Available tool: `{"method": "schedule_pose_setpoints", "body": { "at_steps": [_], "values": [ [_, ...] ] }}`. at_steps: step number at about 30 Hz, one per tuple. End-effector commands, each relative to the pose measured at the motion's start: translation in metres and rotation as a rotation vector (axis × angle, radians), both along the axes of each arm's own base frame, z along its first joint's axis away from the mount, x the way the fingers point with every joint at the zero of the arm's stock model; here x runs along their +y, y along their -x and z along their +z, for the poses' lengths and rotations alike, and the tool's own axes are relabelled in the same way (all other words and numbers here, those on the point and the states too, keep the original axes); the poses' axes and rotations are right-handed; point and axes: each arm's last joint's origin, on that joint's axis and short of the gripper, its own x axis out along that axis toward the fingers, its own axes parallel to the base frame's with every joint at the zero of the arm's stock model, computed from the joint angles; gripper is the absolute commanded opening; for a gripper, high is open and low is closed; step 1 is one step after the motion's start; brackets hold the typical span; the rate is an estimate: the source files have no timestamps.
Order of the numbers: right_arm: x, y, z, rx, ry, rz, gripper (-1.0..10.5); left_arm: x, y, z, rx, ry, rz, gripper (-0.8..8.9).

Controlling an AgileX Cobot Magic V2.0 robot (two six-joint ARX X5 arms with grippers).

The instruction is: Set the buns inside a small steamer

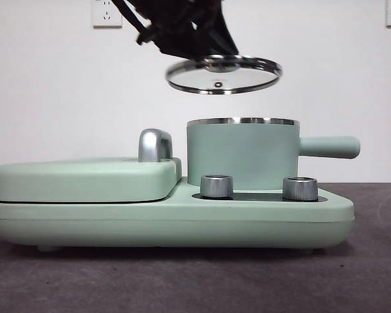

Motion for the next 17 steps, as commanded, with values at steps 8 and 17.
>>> {"method": "schedule_pose_setpoints", "body": {
  "at_steps": [8,17],
  "values": [
    [0.000,0.000,0.000,0.016,-0.003,-0.004,3.7,-0.019,-0.012,-0.012,-0.063,0.030,-0.025,0.11],
    [0.000,0.000,0.000,0.013,0.001,-0.016,3.7,-0.025,-0.018,-0.029,-0.031,0.003,-0.027,0.11]
  ]
}}
